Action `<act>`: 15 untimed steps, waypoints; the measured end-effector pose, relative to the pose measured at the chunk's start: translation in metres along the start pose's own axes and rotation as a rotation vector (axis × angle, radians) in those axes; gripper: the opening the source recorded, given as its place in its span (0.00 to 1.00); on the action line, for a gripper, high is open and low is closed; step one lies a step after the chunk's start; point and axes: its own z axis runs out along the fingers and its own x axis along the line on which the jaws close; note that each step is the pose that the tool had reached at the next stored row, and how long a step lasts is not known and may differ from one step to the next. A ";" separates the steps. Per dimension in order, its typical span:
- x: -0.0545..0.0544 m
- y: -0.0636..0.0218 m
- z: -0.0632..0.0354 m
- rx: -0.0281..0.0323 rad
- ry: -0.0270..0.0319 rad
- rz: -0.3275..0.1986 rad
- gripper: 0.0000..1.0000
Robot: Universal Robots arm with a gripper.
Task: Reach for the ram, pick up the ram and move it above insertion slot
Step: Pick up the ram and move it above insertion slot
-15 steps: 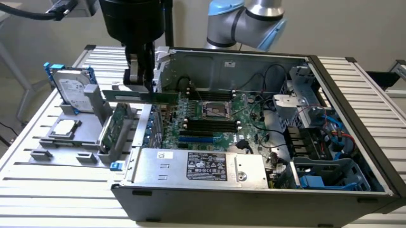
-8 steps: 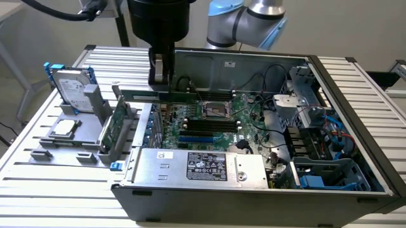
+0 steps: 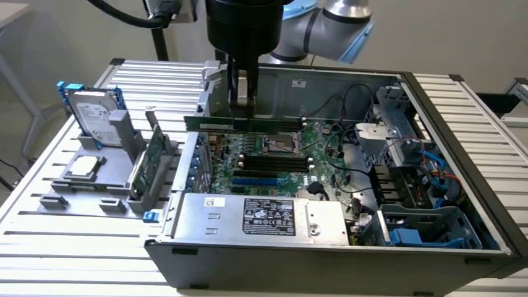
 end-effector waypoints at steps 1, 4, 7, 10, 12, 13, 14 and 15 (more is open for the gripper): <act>-0.001 -0.0038 -0.0001 0.0000 0.0000 0.000 0.14; -0.003 -0.0142 -0.0003 0.0001 -0.0002 0.000 0.14; -0.006 -0.0223 -0.0003 0.0002 -0.0008 0.000 0.14; -0.010 -0.0287 -0.0001 0.0006 -0.0014 0.000 0.14; -0.013 -0.0332 0.0002 0.0009 -0.0015 0.000 0.14; -0.015 -0.0352 0.0004 0.0012 -0.0014 0.000 0.14; -0.017 -0.0372 0.0007 0.0017 -0.0015 0.000 0.14; -0.019 -0.0391 0.0010 0.0024 -0.0014 0.000 0.14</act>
